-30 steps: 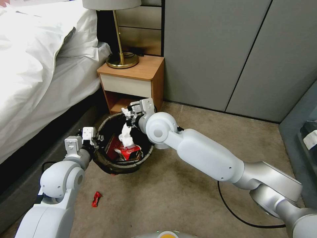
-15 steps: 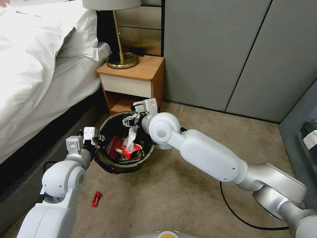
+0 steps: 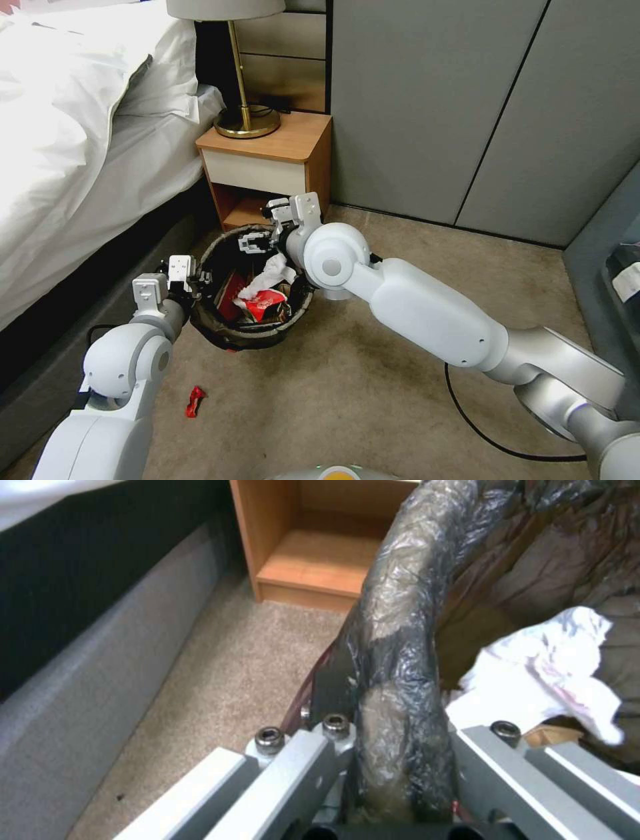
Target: Pick up the trash bin, then pick up the garbage from the floor and place it into the trash bin.
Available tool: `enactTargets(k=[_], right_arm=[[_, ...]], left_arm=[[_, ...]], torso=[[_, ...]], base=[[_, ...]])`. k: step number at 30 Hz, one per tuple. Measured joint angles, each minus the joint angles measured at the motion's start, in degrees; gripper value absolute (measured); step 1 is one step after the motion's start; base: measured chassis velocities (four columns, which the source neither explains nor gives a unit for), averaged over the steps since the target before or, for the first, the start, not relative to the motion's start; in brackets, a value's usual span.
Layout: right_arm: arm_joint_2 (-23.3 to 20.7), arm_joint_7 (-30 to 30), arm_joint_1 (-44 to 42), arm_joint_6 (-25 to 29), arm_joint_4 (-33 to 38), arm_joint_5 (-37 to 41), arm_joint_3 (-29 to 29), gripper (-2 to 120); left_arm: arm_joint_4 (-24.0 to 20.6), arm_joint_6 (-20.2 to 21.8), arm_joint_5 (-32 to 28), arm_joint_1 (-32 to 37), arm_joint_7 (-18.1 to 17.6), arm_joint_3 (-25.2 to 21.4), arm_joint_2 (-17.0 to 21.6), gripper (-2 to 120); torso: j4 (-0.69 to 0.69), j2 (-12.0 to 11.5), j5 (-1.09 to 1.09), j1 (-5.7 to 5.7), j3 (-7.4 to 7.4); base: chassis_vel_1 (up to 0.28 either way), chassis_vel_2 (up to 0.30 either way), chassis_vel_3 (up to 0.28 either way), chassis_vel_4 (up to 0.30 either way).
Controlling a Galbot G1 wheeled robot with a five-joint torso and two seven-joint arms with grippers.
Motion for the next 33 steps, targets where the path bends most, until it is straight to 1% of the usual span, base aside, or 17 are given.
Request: enactTargets(k=[6,8,9,10,11,13,16,17,19,20,24,25,27,29,30,31,33], right_arm=[[-4.4,-1.35,1.74,0.44,3.41,-0.96,5.5,100],[-8.59,-3.5,1.93,1.42,4.64,-3.55,9.41,100],[-8.59,-3.5,1.93,1.42,4.64,-3.55,9.41,100],[-10.66,-5.15,1.67,2.24,5.07,-6.0,11.18,100],[-15.08,-9.12,0.28,5.09,5.92,-12.86,14.38,100],[-15.98,-9.96,-0.23,5.97,6.11,-14.64,15.0,100],[-21.87,-15.4,-9.07,12.4,8.29,-28.64,23.27,100],[-21.87,-15.4,-9.07,12.4,8.29,-28.64,23.27,100],[-23.19,-16.8,-15.8,13.9,9.74,-34.12,30.23,100],[-23.34,-18.11,-20.22,15.73,10.06,-38.85,35.1,100],[-22.98,-20.38,-26.1,18.43,10.07,-44.33,40.53,100],[-21.88,-23.64,-32.67,21.67,9.67,-49.72,46.16,100],[-21.25,-25.29,-35.08,23.13,9.42,-51.95,48.31,100],[-17.6,-30.5,-43.5,29.11,8.6,-61.45,55.3,100],[-17.6,-30.5,-43.5,29.11,8.6,-61.45,55.3,100],[-13.21,-32.61,-49.21,32.75,8.67,-67.42,58.9,100],[-6.66,-33.68,-55.27,35.86,9.56,-70.91,61.51,100]], left_arm=[[-0.97,0.0,-0.32,0.03,-0.14,-0.02,0.28,1],[-1.47,0.0,-0.72,0.01,-0.28,-0.1,0.47,1],[-1.47,0.0,-0.72,0.01,-0.28,-0.1,0.47,1],[-1.63,0.0,-0.78,0.01,-0.3,-0.15,0.52,1],[-1.97,0.0,-0.83,0.1,-0.45,-0.29,0.64,1],[-2.08,0.0,-0.84,0.14,-0.51,-0.3,0.64,1],[-2.66,0.0,-0.9,0.42,-0.65,-0.32,0.24,1],[-2.66,0.0,-0.9,0.42,-0.65,-0.32,0.24,1],[-2.94,0.0,-0.8,0.53,-0.76,-0.24,0.15,1],[-3.12,0.0,-0.78,0.56,-0.8,-0.23,0.09,1],[-3.29,0.0,-0.72,0.61,-0.8,-0.22,0.02,1],[-3.46,0.0,-0.46,0.73,-0.9,-0.21,-0.18,1],[-3.52,0.0,-0.24,0.84,-0.96,-0.19,-0.27,1],[-3.56,0.0,0.44,1.23,-0.99,-0.06,-0.62,1],[-3.56,0.0,0.44,1.23,-0.99,-0.06,-0.62,1],[-3.56,0.0,0.83,1.53,-0.99,0.08,-0.82,1],[-3.56,-0.08,0.94,1.9,-1.0,0.29,-1.01,1]], torso=[[0.0,0.0,0.0,0.0,0.0],[0.0,0.0,0.01,0.0,0.0],[0.0,0.0,0.01,0.0,0.0],[0.0,0.0,0.01,0.0,0.0],[-0.02,0.0,0.02,0.0,0.0],[-0.01,0.0,0.01,0.0,0.0],[-0.02,0.0,0.02,-0.01,0.0],[-0.02,0.0,0.02,-0.01,0.0],[0.0,0.0,0.03,0.0,0.0],[-0.01,0.0,-0.02,-0.01,0.0],[0.0,0.0,-0.02,0.0,0.0],[-0.04,0.0,0.06,-0.01,0.0],[-0.03,0.01,0.05,0.0,0.0],[-0.04,0.01,0.0,-0.01,0.0],[-0.04,0.01,0.0,-0.01,0.0],[-0.02,0.01,-0.01,-0.01,-0.01],[0.0,0.01,0.0,-0.01,-0.01]], base=[[0.0,0.0,0.0,0.0],[0.0,0.0,0.0,0.0],[0.0,0.0,0.0,0.0],[0.0,0.0,0.0,0.0],[0.0,0.0,0.0,0.0],[0.0,0.0,0.0,0.0],[0.0,0.0,0.0,0.0],[0.0,0.0,0.0,0.0],[0.0,0.0,0.0,0.0],[0.0,0.0,0.0,0.0],[0.0,0.0,0.0,0.0],[0.0,0.0,0.0,0.0],[0.0,0.0,0.0,0.0],[0.0,0.0,0.0,0.0],[0.0,0.0,0.0,0.0],[0.0,0.0,0.0,0.0],[0.0,0.0,0.0,0.0]])
